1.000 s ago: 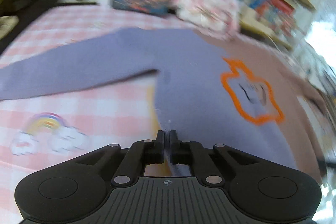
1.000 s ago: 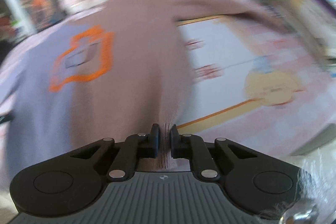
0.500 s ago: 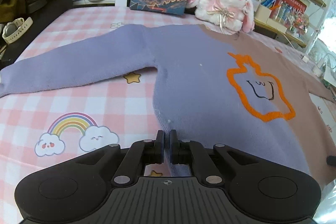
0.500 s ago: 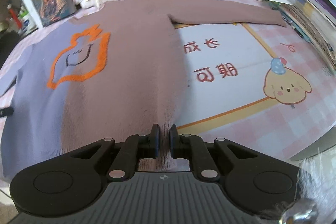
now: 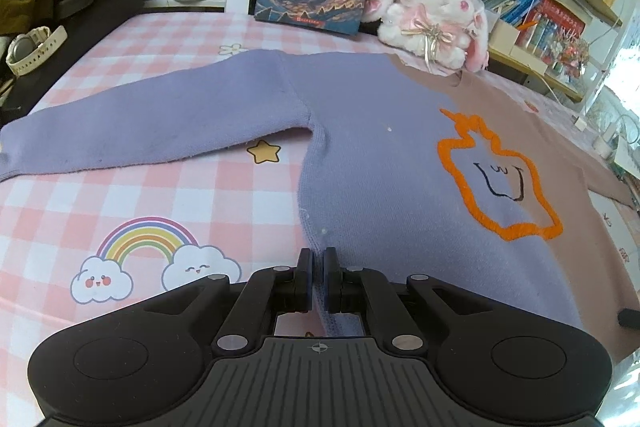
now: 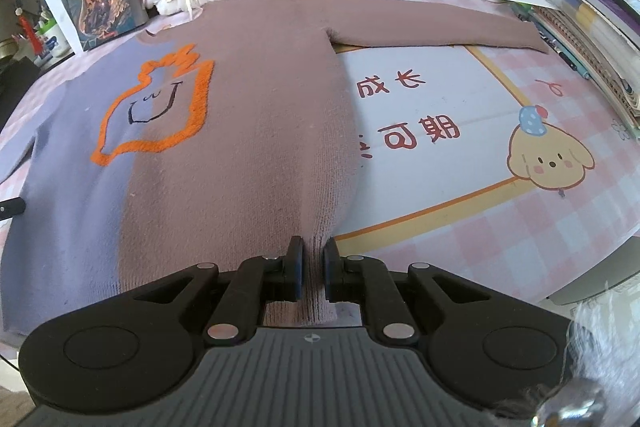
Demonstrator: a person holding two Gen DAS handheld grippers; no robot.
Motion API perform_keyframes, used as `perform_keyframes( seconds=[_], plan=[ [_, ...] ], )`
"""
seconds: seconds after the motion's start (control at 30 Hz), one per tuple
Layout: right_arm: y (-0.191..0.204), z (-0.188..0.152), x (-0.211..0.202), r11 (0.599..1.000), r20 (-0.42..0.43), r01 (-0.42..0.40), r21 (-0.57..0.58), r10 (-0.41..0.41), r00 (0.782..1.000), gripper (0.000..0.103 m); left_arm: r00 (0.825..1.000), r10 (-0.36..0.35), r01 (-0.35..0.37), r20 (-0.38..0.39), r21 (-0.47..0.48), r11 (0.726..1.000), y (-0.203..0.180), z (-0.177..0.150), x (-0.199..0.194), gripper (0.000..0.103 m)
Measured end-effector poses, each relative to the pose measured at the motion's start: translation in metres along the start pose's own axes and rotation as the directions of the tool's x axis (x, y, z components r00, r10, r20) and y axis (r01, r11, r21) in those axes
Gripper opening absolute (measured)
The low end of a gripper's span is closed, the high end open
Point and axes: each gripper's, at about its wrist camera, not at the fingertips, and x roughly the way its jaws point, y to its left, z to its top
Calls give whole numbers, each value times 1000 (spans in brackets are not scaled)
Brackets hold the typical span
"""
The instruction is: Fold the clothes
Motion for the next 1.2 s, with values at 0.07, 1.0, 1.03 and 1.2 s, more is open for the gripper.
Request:
perform_keyframes(
  seconds=[0.07, 1.0, 1.03, 1.2],
  plan=[
    [1, -2, 0, 1000, 9, 6, -8, -6, 1000, 10, 1000, 1, -1, 3, 7, 1000, -1, -1, 0, 4],
    [3, 4, -31, 987, 209, 117, -114, -91, 974, 102, 979, 143, -149, 146, 27, 989, -99, -50, -81, 85],
    [3, 1, -31, 986, 213, 121, -115, -94, 972, 103, 978, 148, -153, 146, 26, 988, -102, -54, -84, 87],
    [4, -15, -32, 987, 194, 92, -135, -64, 979, 103, 977, 163, -171, 138, 43, 984, -115, -69, -92, 92]
  ],
)
